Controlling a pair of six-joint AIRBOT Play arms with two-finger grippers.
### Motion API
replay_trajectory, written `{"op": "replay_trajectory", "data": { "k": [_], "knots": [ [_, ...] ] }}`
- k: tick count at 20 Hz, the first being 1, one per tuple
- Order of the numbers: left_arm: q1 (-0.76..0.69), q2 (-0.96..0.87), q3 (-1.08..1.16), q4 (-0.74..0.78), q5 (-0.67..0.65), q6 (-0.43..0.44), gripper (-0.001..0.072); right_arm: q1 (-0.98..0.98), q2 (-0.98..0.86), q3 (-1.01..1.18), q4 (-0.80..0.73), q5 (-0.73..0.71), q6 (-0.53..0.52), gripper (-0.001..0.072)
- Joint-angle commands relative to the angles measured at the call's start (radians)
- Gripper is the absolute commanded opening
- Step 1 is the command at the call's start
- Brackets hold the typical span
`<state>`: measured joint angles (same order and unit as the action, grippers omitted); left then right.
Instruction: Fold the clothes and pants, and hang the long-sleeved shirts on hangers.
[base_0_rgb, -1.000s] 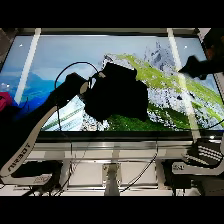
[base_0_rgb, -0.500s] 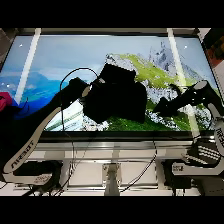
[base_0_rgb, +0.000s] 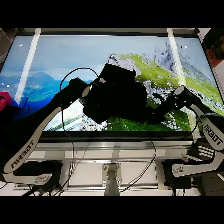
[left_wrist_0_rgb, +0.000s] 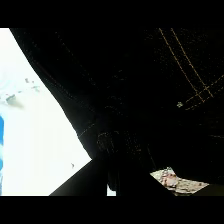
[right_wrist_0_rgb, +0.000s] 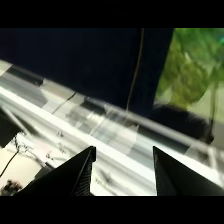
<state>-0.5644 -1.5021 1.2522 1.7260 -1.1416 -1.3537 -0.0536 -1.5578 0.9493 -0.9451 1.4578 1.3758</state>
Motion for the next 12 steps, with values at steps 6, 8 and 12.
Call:
{"op": "replay_trajectory", "data": {
  "k": [6, 8, 12],
  "knots": [
    [-0.002, -0.001, 0.000, -0.010, 0.001, 0.000, 0.0020, 0.017, -0.018, -0.002, 0.002, -0.166, -0.005, 0.0402],
    [-0.002, -0.001, 0.000, -0.014, 0.002, 0.000, 0.0021, 0.017, -0.018, -0.002, 0.003, -0.171, -0.005, 0.0360],
    [-0.001, -0.001, 0.000, -0.045, 0.022, 0.000, 0.0020, 0.017, -0.018, -0.002, 0.017, -0.167, -0.005, 0.0297]
  ]
}}
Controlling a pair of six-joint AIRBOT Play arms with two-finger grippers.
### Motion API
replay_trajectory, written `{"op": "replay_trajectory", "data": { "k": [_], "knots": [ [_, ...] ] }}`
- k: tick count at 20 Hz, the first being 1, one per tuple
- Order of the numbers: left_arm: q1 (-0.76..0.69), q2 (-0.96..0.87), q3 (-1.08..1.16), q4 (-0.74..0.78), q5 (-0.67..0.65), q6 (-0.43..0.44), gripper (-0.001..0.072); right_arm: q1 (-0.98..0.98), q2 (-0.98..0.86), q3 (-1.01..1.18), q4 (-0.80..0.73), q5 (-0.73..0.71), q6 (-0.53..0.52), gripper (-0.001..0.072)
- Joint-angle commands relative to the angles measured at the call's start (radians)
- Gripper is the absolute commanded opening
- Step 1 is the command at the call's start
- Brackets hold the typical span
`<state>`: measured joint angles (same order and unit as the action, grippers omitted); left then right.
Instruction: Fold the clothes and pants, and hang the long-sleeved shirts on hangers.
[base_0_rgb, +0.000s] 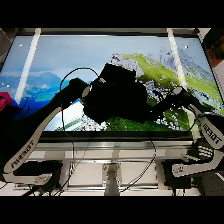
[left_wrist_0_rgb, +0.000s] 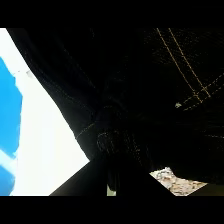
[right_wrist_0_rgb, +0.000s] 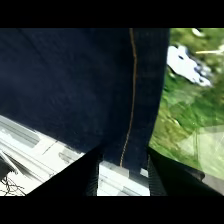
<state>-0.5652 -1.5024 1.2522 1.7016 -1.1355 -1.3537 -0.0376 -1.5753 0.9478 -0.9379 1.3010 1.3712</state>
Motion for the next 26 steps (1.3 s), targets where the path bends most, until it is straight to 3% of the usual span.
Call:
{"op": "replay_trajectory", "data": {
  "k": [1, 2, 3, 6, 8, 10, 12, 15, 21, 23, 26],
  "knots": [
    [0.000, 0.000, 0.000, -0.033, 0.030, 0.000, 0.0020, 0.001, -0.001, 0.000, 0.020, -0.007, -0.001, 0.0178],
    [0.000, 0.000, 0.000, -0.037, 0.041, -0.003, 0.0021, 0.001, -0.001, 0.000, 0.028, -0.003, -0.001, 0.0058],
    [0.000, 0.000, 0.000, -0.040, 0.052, -0.018, 0.0020, 0.001, -0.001, 0.000, 0.039, 0.010, -0.003, 0.0009],
    [0.002, 0.000, 0.000, -0.056, 0.116, -0.130, 0.0019, -0.004, 0.016, 0.003, 0.148, 0.025, -0.019, 0.0006],
    [0.002, 0.003, 0.002, -0.056, 0.240, -0.180, 0.0020, -0.022, 0.055, 0.024, 0.282, -0.072, -0.026, 0.0006],
    [0.014, 0.028, 0.006, -0.058, 0.423, -0.260, 0.0019, -0.047, 0.101, 0.076, 0.383, -0.243, 0.019, 0.0006],
    [0.044, 0.067, 0.010, -0.121, 0.687, -0.348, 0.0019, -0.050, 0.129, 0.142, 0.430, -0.426, 0.075, 0.0006],
    [0.071, 0.082, 0.009, -0.211, 1.131, -0.352, 0.0019, -0.018, 0.130, 0.246, 0.455, -0.656, 0.090, 0.0007],
    [0.082, 0.021, 0.015, -0.211, 1.782, -0.352, 0.0019, 0.109, 0.124, 0.405, 0.518, -1.246, 0.131, 0.0008],
    [0.090, 0.022, 0.026, -0.211, 1.808, -0.352, 0.0019, 0.139, 0.118, 0.474, 0.505, -1.336, 0.127, 0.0008],
    [0.089, 0.022, 0.030, -0.209, 1.775, -0.377, 0.0019, 0.134, 0.106, 0.566, 0.388, -1.335, 0.127, 0.0009]
  ]
}}
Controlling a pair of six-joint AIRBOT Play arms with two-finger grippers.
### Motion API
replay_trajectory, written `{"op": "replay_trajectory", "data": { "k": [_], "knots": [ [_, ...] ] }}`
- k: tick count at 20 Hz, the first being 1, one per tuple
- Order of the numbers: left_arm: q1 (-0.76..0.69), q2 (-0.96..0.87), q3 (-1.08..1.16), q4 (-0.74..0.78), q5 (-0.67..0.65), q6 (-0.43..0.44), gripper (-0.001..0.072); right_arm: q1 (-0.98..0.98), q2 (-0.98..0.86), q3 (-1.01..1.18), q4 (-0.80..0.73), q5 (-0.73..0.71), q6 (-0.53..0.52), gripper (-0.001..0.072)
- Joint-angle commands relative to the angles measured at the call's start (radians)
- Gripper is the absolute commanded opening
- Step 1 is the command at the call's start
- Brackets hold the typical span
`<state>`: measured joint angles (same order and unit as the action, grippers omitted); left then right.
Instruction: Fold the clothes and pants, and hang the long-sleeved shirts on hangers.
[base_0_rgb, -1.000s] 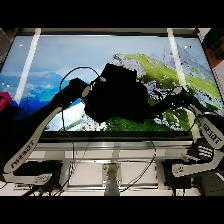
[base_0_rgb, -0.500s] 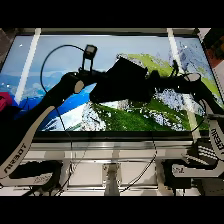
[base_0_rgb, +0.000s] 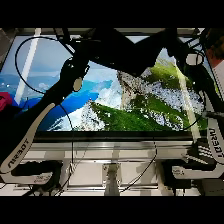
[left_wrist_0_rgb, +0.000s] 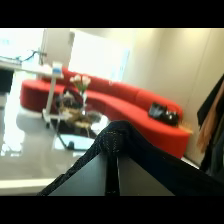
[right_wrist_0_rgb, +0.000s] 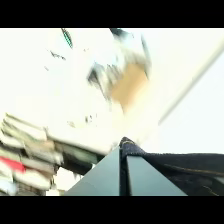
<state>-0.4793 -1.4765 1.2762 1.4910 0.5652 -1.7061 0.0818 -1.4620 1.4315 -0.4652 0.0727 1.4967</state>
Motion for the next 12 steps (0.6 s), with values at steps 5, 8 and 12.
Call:
{"op": "replay_trajectory", "data": {
  "k": [5, 8, 12],
  "knots": [
    [0.006, 0.002, 0.006, 0.114, -0.499, -0.105, 0.0019, -0.090, -0.008, 0.101, -0.206, 0.279, 0.002, 0.0008],
    [0.005, 0.016, 0.005, 0.116, -0.841, -0.038, 0.0018, -0.159, -0.007, 0.077, -0.360, 0.629, 0.003, 0.0005],
    [-0.025, 0.066, -0.093, 0.100, -1.068, 0.020, 0.0017, -0.160, 0.050, -0.108, -0.452, 0.758, 0.004, 0.0004]
  ]
}}
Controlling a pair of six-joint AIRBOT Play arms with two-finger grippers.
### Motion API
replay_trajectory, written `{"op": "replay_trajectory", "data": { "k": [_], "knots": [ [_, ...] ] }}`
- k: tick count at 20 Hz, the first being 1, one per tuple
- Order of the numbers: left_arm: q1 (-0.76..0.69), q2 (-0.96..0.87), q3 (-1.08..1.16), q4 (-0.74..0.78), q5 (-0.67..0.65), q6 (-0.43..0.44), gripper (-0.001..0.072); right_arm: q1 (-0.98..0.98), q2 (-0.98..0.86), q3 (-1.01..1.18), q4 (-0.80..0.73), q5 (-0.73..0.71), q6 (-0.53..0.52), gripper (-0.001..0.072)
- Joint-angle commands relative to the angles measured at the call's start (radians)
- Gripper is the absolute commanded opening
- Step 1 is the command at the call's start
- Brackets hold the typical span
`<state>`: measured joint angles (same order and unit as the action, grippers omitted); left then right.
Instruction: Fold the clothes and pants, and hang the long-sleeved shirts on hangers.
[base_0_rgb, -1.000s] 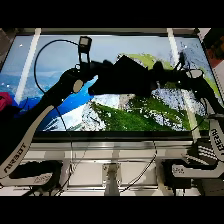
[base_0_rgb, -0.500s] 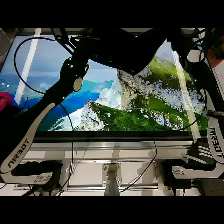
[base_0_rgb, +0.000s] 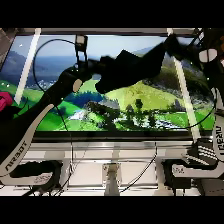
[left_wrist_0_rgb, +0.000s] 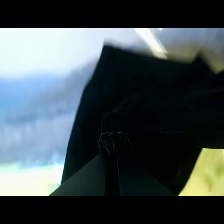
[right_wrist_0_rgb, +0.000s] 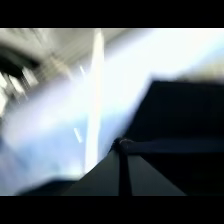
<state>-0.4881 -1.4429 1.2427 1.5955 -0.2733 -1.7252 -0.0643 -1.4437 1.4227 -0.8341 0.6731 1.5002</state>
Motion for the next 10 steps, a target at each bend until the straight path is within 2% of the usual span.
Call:
{"op": "replay_trajectory", "data": {
  "k": [1, 3, 6, 10],
  "knots": [
    [-0.028, 0.068, -0.121, -0.029, -0.229, 0.039, 0.0018, -0.012, 0.062, -0.175, -0.085, 0.154, 0.000, 0.0004],
    [-0.059, 0.148, -0.249, -0.111, -0.230, 0.042, 0.0017, -0.010, 0.131, -0.321, -0.085, 0.154, 0.000, 0.0004],
    [-0.140, 0.262, -0.403, -0.167, -0.253, 0.103, 0.0017, -0.011, 0.258, -0.502, -0.116, 0.142, 0.016, 0.0005],
    [-0.303, 0.326, -0.508, -0.256, -0.273, 0.103, 0.0018, -0.011, 0.417, -0.574, -0.338, 0.142, 0.143, 0.0005]
  ]
}}
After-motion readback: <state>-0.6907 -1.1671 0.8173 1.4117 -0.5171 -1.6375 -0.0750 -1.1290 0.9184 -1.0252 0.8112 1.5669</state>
